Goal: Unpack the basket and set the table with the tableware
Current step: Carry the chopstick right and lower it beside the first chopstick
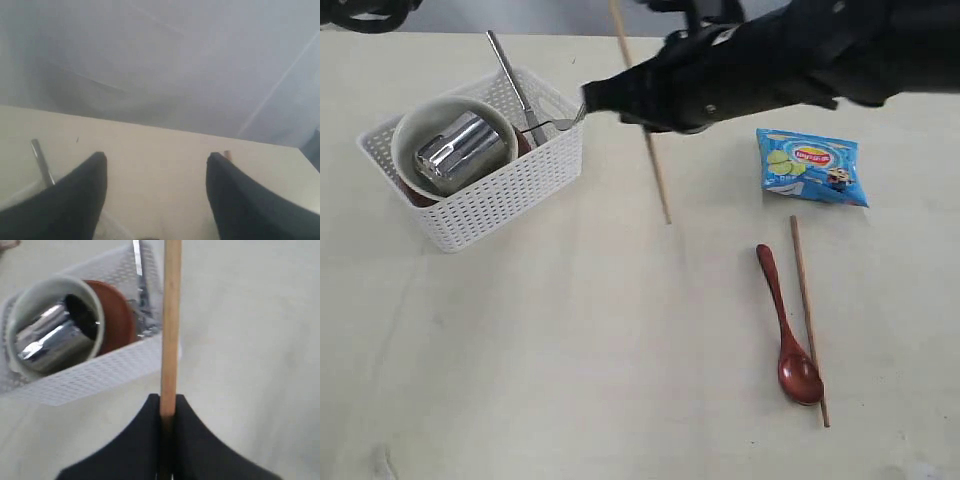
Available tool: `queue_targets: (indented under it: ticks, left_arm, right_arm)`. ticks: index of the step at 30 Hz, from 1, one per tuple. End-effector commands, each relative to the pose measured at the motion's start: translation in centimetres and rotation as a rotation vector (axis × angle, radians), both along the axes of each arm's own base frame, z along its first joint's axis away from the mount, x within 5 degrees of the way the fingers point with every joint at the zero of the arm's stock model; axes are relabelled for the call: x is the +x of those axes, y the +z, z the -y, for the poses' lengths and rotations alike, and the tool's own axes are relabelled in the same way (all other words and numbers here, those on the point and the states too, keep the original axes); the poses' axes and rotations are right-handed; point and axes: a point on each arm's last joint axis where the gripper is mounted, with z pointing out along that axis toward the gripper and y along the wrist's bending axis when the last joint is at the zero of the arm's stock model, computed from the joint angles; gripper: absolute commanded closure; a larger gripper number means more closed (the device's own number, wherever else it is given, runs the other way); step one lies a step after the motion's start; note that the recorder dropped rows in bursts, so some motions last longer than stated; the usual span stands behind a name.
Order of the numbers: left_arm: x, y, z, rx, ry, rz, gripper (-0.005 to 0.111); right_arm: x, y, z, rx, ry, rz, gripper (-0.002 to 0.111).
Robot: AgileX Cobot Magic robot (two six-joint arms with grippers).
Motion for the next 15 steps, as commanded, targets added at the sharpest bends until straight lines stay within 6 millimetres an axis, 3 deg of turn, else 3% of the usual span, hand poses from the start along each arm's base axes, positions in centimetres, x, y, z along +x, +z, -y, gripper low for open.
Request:
queue_targets:
  ticks: [1,4,5,7,10,15]
  left_arm:
    - [-0.2,-0.3,-0.4,0.066,-0.010,-0.008,0.051]
    - [-0.2,-0.4,-0.3,0.090,-0.020,-0.019,0.051]
    - [-0.3,-0.5,-0.3,0.103,-0.024,-0.023,0.051]
    - [-0.3,-0.5,-0.3,0.114,-0.028,-0.025,0.051]
    - [-0.3,-0.6,-0.3,0.148,-0.041,-0.028,0.051]
    - [-0.3,-0.6,-0.3,0.151,-0.042,-0.028,0.051]
  right_arm:
    - [1.7,0.8,6.7,0.006,-0.109,-0.147,0.108]
    - [1.8,1.1,10.2,0.001,-0.180,-0.246,0.108]
    - [1.5,1.0,12.1,-0.040,-0.233,-0.320,0.108]
    - [0.3,0.3,13.8,-0.156,-0.300,-0.403,0.109]
    - [-1.9,-0.9,14.6,-0.192,-0.377,-0.478,0.109]
    - [-7.3,-5.5,15.7,-0.207,-0.445,-0.588,0.109]
